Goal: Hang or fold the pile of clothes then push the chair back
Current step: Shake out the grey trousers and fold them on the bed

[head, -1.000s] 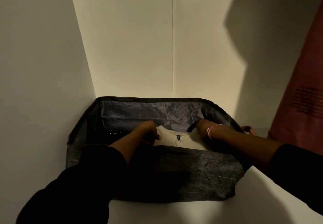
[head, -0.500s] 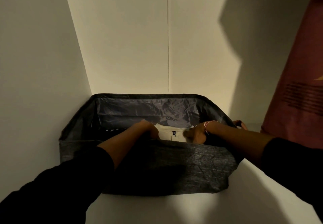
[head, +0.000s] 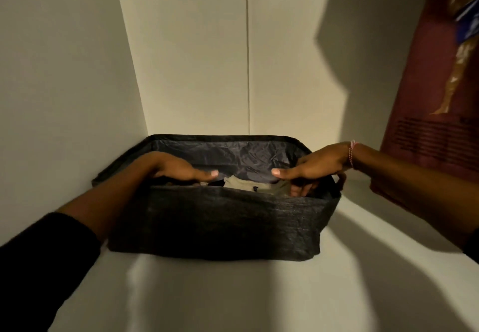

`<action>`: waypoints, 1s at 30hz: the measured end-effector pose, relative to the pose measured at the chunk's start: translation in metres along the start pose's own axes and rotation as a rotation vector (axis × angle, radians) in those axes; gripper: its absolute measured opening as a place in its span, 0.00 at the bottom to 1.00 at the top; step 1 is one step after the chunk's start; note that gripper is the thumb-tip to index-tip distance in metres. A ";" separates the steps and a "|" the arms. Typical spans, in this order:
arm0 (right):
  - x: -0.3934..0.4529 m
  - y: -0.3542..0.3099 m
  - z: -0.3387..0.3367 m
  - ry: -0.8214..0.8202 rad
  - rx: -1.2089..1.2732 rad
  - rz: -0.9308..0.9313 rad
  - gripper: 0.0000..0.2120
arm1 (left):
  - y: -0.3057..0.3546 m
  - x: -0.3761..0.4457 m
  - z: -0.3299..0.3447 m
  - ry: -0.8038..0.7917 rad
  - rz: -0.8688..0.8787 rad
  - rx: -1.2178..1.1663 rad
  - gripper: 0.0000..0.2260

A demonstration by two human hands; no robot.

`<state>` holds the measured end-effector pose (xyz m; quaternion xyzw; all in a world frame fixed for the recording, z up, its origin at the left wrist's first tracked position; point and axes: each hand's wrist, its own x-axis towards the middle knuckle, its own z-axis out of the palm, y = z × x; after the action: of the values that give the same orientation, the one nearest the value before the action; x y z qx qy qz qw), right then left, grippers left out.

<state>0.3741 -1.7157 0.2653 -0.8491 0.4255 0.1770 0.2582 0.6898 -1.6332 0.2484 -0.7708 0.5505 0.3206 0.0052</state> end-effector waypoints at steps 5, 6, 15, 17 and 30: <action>-0.037 0.016 0.013 0.216 -0.038 -0.141 0.32 | -0.012 -0.067 0.020 0.141 0.129 -0.328 0.38; -0.043 0.019 0.016 0.231 -0.067 -0.190 0.29 | -0.015 -0.079 0.020 0.180 0.162 -0.247 0.29; -0.067 0.032 0.035 0.536 -0.430 -0.226 0.09 | -0.087 -0.120 0.028 0.644 0.033 0.462 0.09; -0.069 0.027 0.040 0.765 -0.483 -0.156 0.11 | -0.096 -0.120 0.034 0.781 -0.015 0.486 0.12; -0.067 0.005 0.068 1.011 -0.362 0.107 0.13 | -0.099 -0.103 0.056 1.003 -0.044 0.547 0.13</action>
<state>0.3265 -1.6358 0.2438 -0.8366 0.5019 -0.1703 -0.1388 0.7273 -1.4870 0.2215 -0.8105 0.5326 -0.2387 -0.0507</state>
